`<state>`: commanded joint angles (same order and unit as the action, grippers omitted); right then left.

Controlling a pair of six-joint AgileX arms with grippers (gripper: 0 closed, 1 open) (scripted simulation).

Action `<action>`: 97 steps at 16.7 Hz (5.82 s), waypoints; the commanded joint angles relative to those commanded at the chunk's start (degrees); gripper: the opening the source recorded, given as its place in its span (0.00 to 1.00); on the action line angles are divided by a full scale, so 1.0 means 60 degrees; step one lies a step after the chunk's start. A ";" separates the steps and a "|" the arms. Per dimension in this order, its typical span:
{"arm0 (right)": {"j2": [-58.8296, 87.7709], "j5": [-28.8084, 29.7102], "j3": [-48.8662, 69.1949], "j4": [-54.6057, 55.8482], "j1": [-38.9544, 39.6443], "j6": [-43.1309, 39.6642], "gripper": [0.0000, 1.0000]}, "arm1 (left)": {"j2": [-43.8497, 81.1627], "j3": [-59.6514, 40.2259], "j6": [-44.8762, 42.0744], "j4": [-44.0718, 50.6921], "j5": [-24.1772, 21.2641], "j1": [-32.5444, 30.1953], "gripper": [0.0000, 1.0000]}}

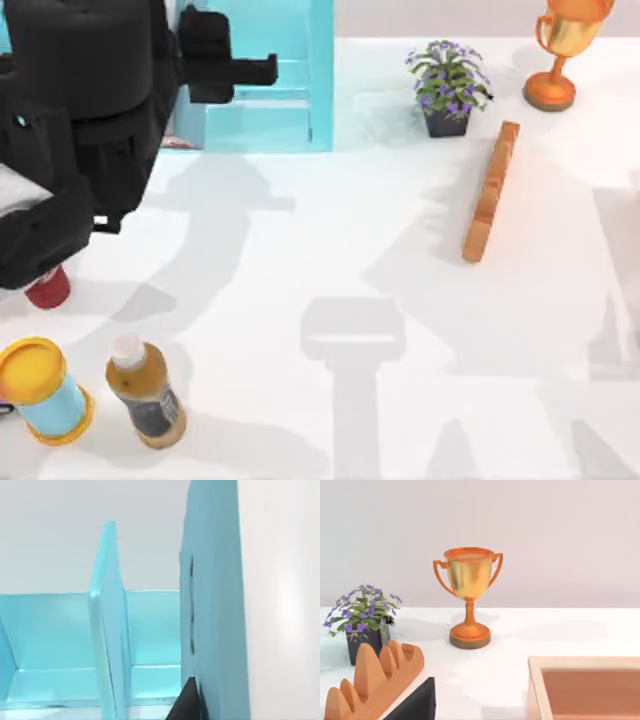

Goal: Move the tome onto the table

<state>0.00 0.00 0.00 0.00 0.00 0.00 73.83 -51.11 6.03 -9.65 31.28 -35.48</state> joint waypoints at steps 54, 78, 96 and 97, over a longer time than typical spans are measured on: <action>0.0000 0.0000 0.0000 0.0000 0.0000 0.0000 1.00 | 0.6465 -0.2613 2.8249 0.8278 0.7286 -0.8861 0.00; 0.0000 0.0000 0.0000 0.0000 0.0000 0.0000 1.00 | 0.7089 -0.2145 2.8152 0.7138 0.7245 -0.8811 0.90; 0.0000 0.0000 0.0000 0.0000 0.0000 0.0000 1.00 | 0.7928 -0.3372 3.1027 0.9811 0.6788 -0.9900 1.00; 0.0000 0.0000 0.0000 0.0000 0.0000 0.0000 1.00 | 0.8089 -0.3684 3.1781 1.0557 0.6678 -1.0148 1.00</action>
<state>0.00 0.00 0.00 0.00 0.00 0.00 122.36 -73.22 196.72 53.69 71.35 -96.37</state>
